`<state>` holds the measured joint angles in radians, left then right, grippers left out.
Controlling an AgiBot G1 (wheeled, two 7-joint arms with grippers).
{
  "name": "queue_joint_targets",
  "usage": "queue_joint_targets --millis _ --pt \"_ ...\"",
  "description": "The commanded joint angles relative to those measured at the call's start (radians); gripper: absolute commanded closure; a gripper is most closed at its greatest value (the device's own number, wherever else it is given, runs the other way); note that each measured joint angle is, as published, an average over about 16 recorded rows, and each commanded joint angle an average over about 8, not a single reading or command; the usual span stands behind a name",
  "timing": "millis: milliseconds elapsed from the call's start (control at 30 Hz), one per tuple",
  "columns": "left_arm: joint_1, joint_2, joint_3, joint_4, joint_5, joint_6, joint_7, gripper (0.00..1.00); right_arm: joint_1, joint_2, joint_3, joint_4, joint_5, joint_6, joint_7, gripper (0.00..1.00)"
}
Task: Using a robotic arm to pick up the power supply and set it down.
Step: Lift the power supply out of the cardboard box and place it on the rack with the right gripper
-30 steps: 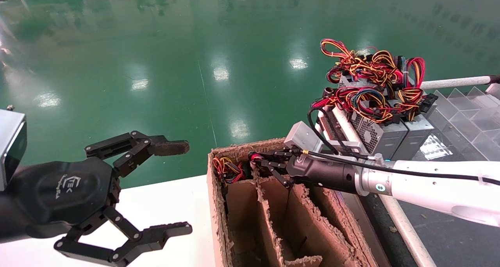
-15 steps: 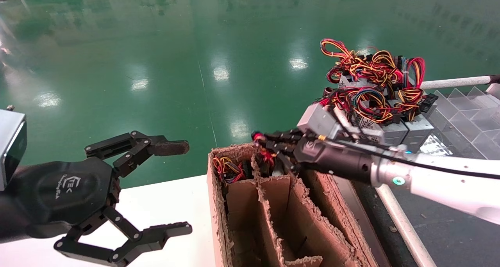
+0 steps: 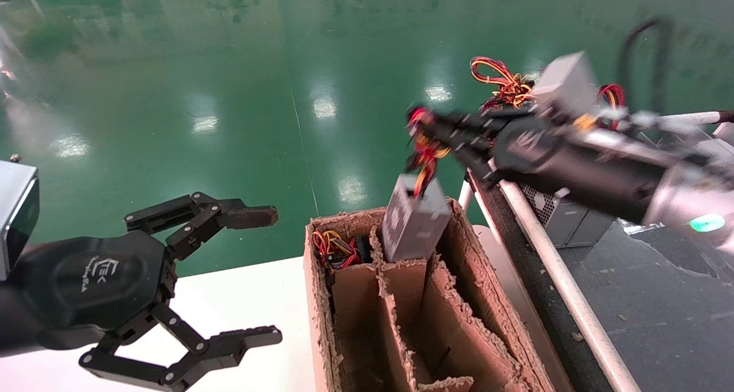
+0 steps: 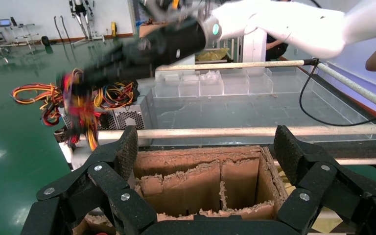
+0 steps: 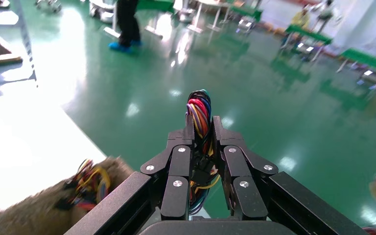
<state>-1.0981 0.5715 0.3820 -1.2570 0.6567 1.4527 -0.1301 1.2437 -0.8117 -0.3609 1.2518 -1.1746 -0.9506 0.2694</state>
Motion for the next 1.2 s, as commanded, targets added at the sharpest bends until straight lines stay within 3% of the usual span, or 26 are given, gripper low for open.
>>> queue_joint_targets --millis 33,533,867,1200 --pt "0.0 0.0 0.0 0.0 0.0 0.0 0.0 0.0 0.004 0.027 0.024 0.018 0.026 -0.002 0.01 1.0" --pt "0.0 0.0 0.0 0.0 0.0 0.0 0.0 0.0 0.147 0.101 0.123 -0.088 0.086 0.001 -0.002 1.0" --pt "0.0 0.0 0.0 0.0 0.0 0.0 0.0 0.0 0.261 0.129 0.152 -0.239 0.081 -0.032 -0.079 1.0" --pt "0.0 0.0 0.0 0.0 0.0 0.0 0.0 0.0 0.314 0.195 0.195 -0.371 0.103 -0.086 -0.162 1.0"
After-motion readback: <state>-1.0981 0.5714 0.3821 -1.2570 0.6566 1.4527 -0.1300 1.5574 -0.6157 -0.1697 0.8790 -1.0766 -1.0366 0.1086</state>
